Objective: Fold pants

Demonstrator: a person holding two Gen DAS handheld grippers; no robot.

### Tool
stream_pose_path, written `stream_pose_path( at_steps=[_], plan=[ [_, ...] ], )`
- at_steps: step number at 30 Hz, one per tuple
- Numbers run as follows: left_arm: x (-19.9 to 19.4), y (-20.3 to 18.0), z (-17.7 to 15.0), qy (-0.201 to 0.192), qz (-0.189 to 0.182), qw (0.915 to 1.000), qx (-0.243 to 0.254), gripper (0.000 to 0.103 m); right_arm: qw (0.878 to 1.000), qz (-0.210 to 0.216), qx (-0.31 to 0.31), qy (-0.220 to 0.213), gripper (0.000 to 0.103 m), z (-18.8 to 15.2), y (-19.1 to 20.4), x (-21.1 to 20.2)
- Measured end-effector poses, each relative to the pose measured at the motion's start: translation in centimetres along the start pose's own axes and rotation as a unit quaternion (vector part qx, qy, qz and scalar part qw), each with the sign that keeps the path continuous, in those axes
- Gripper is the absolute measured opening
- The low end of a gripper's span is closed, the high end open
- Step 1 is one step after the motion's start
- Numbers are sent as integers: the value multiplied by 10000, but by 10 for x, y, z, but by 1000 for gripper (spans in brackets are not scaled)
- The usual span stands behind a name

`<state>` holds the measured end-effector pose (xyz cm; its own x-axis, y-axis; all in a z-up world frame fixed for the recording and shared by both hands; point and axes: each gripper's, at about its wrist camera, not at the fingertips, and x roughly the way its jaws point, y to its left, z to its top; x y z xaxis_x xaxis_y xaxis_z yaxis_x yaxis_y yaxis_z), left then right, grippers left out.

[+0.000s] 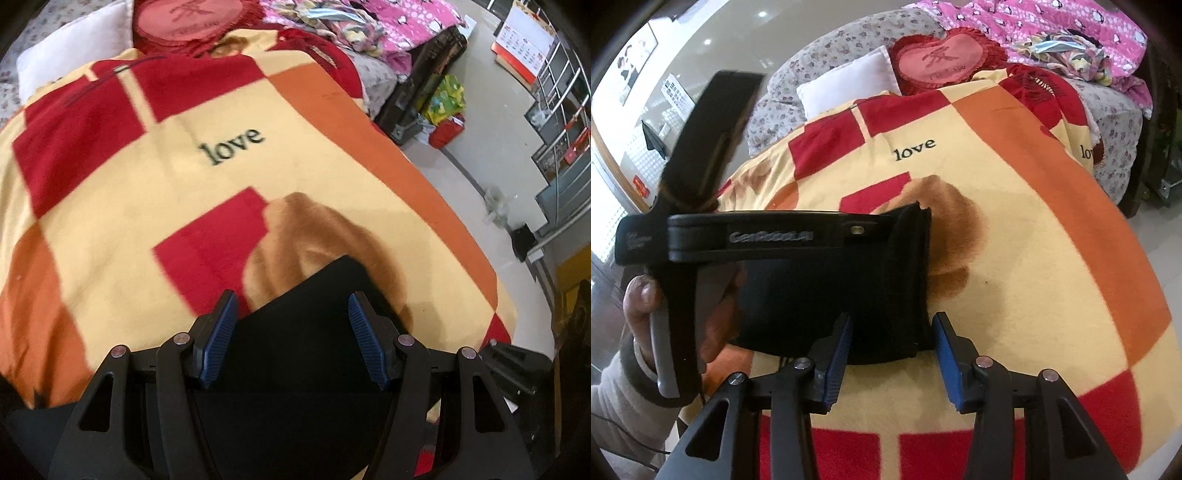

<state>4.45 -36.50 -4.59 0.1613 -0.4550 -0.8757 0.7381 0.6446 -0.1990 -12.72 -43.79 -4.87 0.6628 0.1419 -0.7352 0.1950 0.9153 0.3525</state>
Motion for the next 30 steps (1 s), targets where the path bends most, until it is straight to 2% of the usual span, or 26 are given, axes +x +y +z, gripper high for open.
stream_pose_path(
  at_steps=[3,7,13,20,23,27,30],
  plan=[
    [5,-4,7,20,-60,10000,62,62,10000,71,30,-46,44,1,-1,1],
    [9,-4,15,39,-235,9997,26,69,9997,202,118,-113,44,2,-4,3],
    [15,-22,15,48,-44,9988,491,70,9996,226,115,-124,44,4,-4,4],
    [20,-31,12,16,34,9969,783,73,9995,235,164,-145,44,4,-4,4],
    [17,-35,8,-42,-94,9951,980,47,9988,357,262,-218,44,4,-8,4],
    [17,-34,7,-135,-71,9947,1017,30,9983,383,348,-278,20,7,-12,12],
    [14,-20,10,-102,-368,9972,639,21,9973,512,424,-308,15,10,-11,13]
  ],
)
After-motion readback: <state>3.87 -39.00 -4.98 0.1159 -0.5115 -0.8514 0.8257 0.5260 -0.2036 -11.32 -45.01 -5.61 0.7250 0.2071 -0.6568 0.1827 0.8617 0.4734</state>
